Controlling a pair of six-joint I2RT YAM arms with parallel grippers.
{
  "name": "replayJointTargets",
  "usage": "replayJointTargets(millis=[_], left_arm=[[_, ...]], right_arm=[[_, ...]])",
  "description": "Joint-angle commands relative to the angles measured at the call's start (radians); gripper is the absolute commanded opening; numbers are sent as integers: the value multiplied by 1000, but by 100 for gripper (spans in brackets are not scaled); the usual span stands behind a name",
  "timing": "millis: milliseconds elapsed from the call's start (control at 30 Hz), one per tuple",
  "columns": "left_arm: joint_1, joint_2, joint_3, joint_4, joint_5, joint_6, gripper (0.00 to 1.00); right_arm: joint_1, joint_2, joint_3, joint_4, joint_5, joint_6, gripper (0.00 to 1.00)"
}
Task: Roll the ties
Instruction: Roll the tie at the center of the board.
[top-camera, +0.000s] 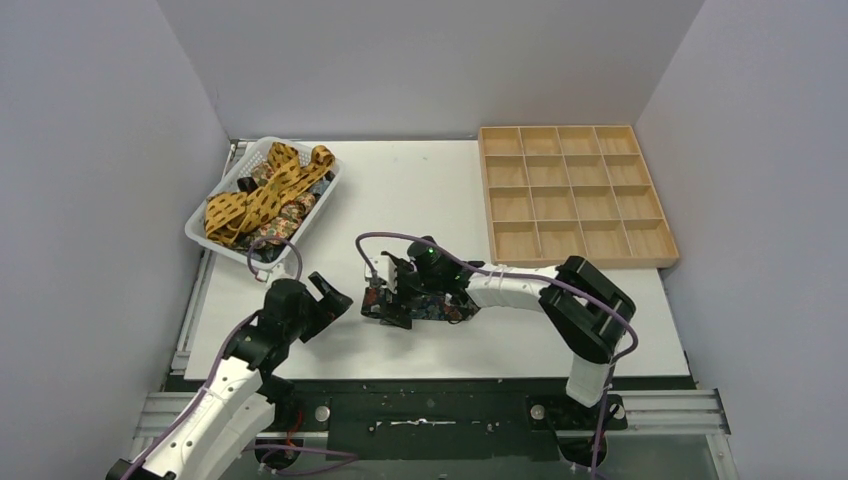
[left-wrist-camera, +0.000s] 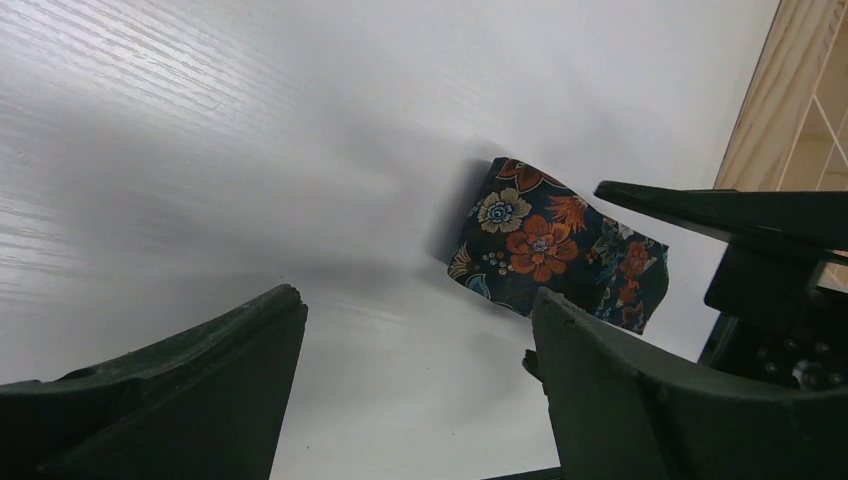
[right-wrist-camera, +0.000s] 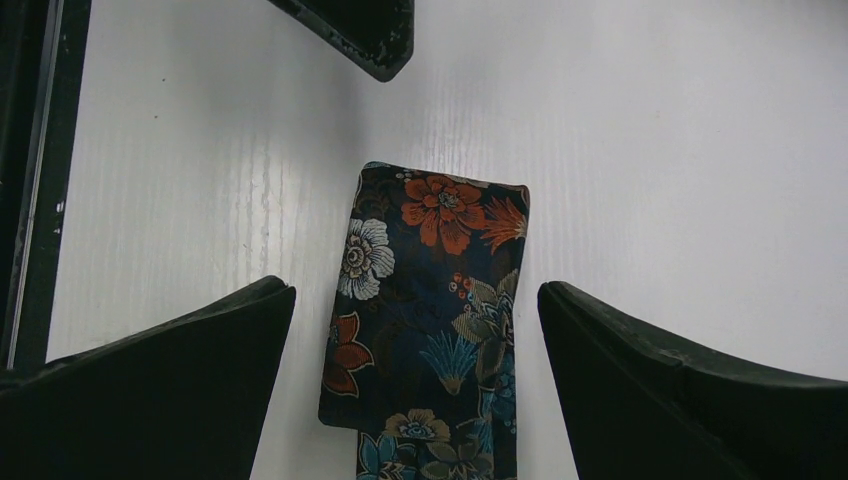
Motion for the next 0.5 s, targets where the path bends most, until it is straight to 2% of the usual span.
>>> replayJointTargets(millis=[0, 167, 233, 467], left_arm=[[9, -33, 5, -2, 23, 3, 81], [10, -52, -1, -23, 19, 1, 81], [10, -52, -2, -25, 20, 4, 81], [12, -41, -4, -22, 22, 5, 81]], right_arm=[[-1, 58, 67, -13, -82, -60, 100], [-6, 124, 100, -17, -55, -107, 100], [-10, 146, 100, -12, -56, -124, 96], [-8, 170, 93, -76, -68, -153, 57]])
